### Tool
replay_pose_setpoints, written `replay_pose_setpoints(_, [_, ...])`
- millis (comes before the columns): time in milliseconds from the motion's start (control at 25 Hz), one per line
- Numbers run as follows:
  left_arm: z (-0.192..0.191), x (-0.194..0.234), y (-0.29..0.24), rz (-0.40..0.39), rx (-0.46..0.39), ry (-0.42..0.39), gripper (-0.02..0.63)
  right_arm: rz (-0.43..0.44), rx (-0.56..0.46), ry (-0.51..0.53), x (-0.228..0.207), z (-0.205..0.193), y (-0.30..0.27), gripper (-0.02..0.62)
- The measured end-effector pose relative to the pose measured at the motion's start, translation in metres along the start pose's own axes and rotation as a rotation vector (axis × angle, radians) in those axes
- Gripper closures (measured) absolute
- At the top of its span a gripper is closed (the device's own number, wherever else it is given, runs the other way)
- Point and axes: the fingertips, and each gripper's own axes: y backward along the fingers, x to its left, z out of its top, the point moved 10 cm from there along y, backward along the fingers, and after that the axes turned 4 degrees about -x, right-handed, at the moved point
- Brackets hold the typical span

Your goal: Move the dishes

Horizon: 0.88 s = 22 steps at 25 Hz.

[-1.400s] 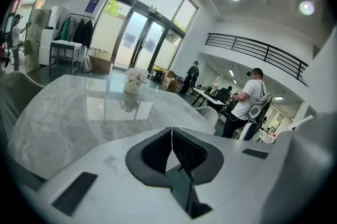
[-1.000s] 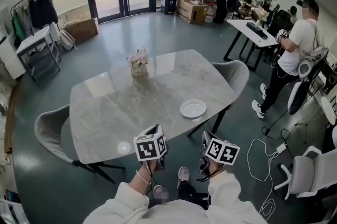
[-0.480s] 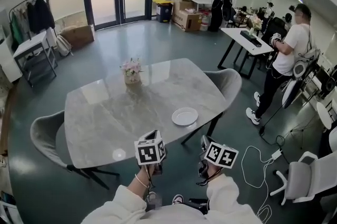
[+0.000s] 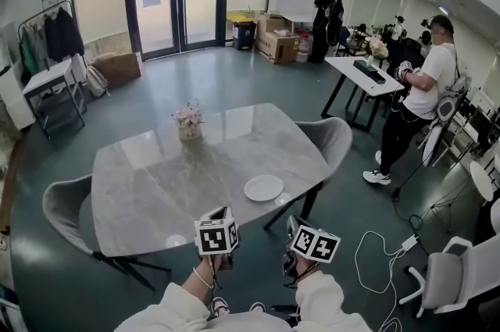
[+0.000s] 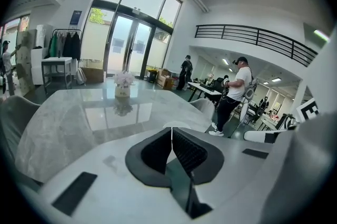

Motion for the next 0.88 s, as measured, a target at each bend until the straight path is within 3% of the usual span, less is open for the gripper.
replay_pose_setpoints(880, [-0.005,0.002,0.005,0.03,0.004,0.029,0.594,0.032,0.031,0.097,0.007,0.002,-0.012,0.537])
